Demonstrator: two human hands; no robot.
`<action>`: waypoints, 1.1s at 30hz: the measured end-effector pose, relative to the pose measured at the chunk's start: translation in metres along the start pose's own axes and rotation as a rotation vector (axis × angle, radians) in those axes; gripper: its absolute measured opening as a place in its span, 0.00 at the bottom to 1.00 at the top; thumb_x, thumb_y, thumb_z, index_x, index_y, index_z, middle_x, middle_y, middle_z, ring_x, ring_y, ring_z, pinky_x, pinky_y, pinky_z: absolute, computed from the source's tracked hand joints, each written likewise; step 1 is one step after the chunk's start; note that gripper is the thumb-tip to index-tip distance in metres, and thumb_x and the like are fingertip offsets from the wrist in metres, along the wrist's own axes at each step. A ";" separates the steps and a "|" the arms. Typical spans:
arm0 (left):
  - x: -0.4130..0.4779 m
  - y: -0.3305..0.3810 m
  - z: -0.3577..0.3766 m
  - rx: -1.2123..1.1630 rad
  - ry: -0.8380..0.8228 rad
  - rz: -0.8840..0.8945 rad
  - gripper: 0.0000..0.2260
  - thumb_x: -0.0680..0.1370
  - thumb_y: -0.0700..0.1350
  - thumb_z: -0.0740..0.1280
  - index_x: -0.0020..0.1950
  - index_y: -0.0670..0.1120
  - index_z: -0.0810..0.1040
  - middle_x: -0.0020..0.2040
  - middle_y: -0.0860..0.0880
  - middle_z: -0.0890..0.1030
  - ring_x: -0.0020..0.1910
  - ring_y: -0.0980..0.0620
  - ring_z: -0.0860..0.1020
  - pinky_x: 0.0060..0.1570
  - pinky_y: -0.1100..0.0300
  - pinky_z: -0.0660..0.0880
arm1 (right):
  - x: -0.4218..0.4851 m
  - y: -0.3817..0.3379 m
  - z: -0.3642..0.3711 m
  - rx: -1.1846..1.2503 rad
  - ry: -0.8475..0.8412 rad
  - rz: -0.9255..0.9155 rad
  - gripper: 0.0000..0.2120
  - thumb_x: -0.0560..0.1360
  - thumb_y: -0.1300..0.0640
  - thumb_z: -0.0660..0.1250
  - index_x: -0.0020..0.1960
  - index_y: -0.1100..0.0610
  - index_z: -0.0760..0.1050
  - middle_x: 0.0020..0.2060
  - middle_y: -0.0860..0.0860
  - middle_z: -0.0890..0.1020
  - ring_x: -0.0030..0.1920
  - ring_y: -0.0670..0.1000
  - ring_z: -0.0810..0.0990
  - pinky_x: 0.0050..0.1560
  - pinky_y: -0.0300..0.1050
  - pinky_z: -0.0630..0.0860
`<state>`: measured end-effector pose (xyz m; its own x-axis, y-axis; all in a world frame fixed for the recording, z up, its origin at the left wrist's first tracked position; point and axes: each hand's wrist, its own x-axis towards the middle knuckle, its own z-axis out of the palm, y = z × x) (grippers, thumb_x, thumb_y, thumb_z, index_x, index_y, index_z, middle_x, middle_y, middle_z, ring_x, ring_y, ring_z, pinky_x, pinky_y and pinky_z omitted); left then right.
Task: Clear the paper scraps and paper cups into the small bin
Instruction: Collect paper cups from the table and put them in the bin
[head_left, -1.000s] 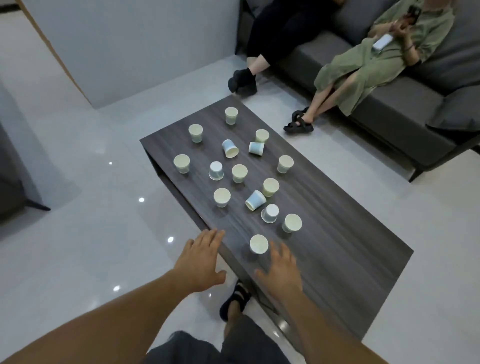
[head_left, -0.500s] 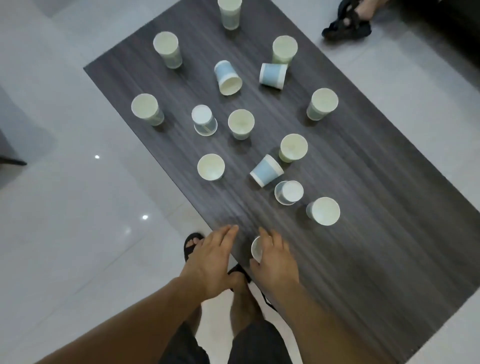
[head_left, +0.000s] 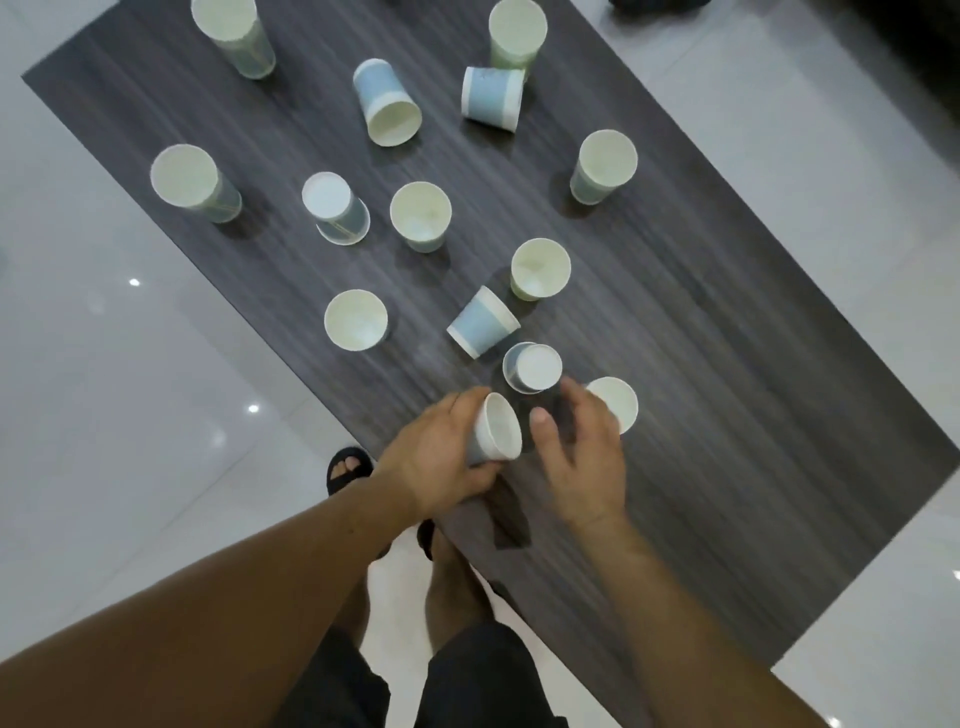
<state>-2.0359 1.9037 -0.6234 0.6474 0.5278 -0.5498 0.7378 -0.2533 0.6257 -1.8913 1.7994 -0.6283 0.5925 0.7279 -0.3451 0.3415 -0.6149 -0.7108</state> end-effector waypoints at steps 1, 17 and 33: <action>0.004 0.001 -0.002 0.000 0.018 -0.016 0.34 0.70 0.54 0.73 0.71 0.54 0.60 0.65 0.51 0.71 0.62 0.50 0.72 0.61 0.51 0.72 | 0.009 0.004 -0.007 -0.126 0.136 -0.039 0.32 0.74 0.38 0.63 0.71 0.56 0.69 0.65 0.55 0.74 0.64 0.53 0.70 0.64 0.56 0.69; -0.019 0.034 -0.041 0.185 0.044 0.071 0.38 0.70 0.54 0.72 0.76 0.53 0.57 0.70 0.49 0.68 0.66 0.47 0.70 0.64 0.52 0.69 | -0.013 0.015 -0.030 -0.355 -0.091 0.325 0.37 0.71 0.51 0.69 0.76 0.47 0.57 0.69 0.52 0.63 0.65 0.59 0.67 0.62 0.54 0.70; -0.152 0.120 -0.120 0.519 -0.125 0.520 0.40 0.71 0.49 0.71 0.78 0.50 0.51 0.71 0.47 0.66 0.65 0.44 0.70 0.59 0.49 0.72 | -0.232 -0.109 -0.064 -0.115 0.344 0.491 0.36 0.71 0.48 0.70 0.75 0.47 0.59 0.67 0.53 0.66 0.63 0.58 0.72 0.57 0.51 0.72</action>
<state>-2.0685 1.8907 -0.3985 0.9317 0.1474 -0.3319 0.3057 -0.8118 0.4975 -2.0193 1.6785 -0.4320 0.8961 0.2232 -0.3837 0.0343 -0.8966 -0.4415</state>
